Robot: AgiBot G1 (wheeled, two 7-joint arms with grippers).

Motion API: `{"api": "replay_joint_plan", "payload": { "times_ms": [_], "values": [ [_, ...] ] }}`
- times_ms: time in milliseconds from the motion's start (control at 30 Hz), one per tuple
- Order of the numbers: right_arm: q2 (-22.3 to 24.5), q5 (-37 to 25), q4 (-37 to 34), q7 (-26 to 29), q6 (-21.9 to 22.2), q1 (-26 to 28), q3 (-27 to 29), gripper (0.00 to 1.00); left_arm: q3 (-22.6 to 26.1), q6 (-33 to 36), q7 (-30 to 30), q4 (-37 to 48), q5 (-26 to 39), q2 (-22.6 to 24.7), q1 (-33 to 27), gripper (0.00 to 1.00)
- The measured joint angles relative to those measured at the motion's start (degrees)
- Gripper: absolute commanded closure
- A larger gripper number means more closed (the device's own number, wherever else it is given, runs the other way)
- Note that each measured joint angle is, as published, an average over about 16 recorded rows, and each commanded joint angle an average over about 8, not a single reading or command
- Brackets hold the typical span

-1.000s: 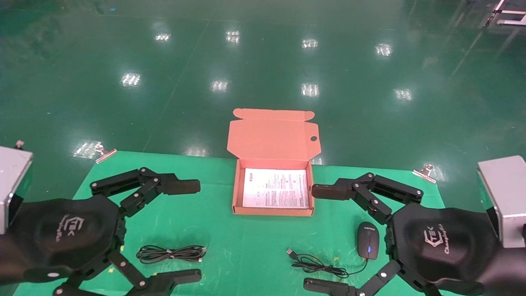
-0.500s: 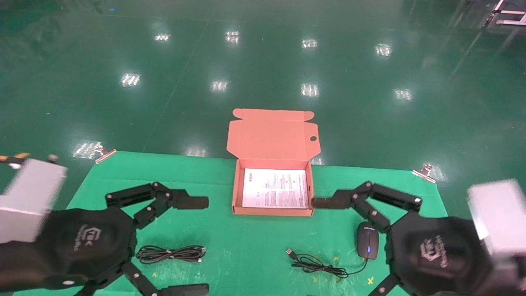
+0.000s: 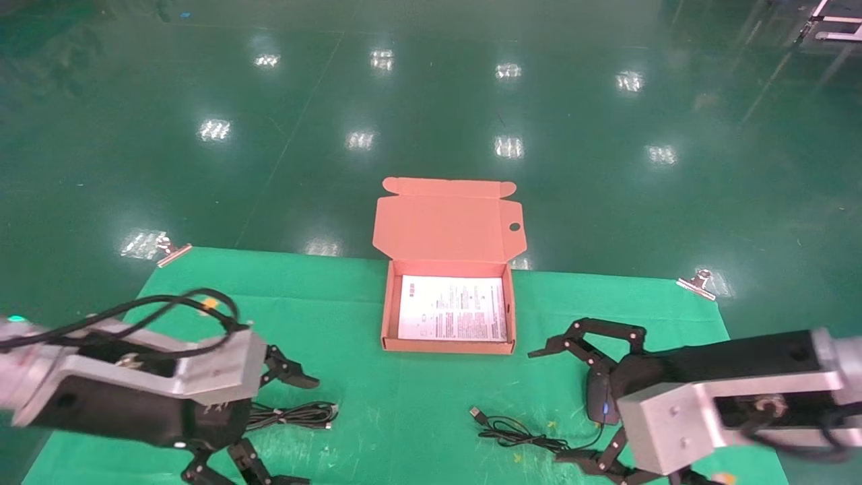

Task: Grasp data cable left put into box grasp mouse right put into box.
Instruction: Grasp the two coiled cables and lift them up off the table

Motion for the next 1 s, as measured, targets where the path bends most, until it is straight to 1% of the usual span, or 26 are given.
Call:
{"api": "replay_joint_plan", "payload": {
  "times_ms": [100,233,367,467,567,700,833,1000],
  "values": [
    [-1.5,-6.1,0.1,-3.3,0.6,1.6,-2.7,0.0,4.1,-0.6,0.2,-0.6,7.2,1.9,-3.1,0.0],
    [-3.4,-13.1,0.1,-6.6,2.1,2.3,-5.9,0.0,8.6,-2.5,0.7,-1.5,15.6,4.2,-5.0,0.0],
    [-5.1,-18.7,-0.2,-8.2,4.5,1.5,-8.2,0.0,11.7,-5.4,1.2,-2.4,22.4,5.9,-4.8,0.0],
    [-6.2,-22.3,-0.6,-8.4,6.7,0.4,-9.5,0.0,13.0,-8.0,1.2,-2.5,26.2,6.9,-3.7,0.0],
    [-7.3,-25.2,-1.1,-8.2,9.0,-0.8,-10.4,0.0,13.8,-10.4,1.0,-1.7,28.7,7.6,-2.1,0.0],
    [-8.7,-27.9,-2.4,-7.2,11.7,-2.3,-11.2,0.0,14.3,-13.2,1.0,1.2,30.4,8.6,-0.3,0.0],
    [-10.3,-29.8,-4.7,-6.1,14.0,-3.3,-11.7,0.0,14.3,-15.4,1.7,6.2,30.7,9.9,0.8,0.0],
    [-12.7,-31.1,-9.1,-5.0,16.1,-3.8,-12.1,0.0,13.8,-17.6,3.6,14.5,29.6,12.0,1.0,0.0]
  ]
}}
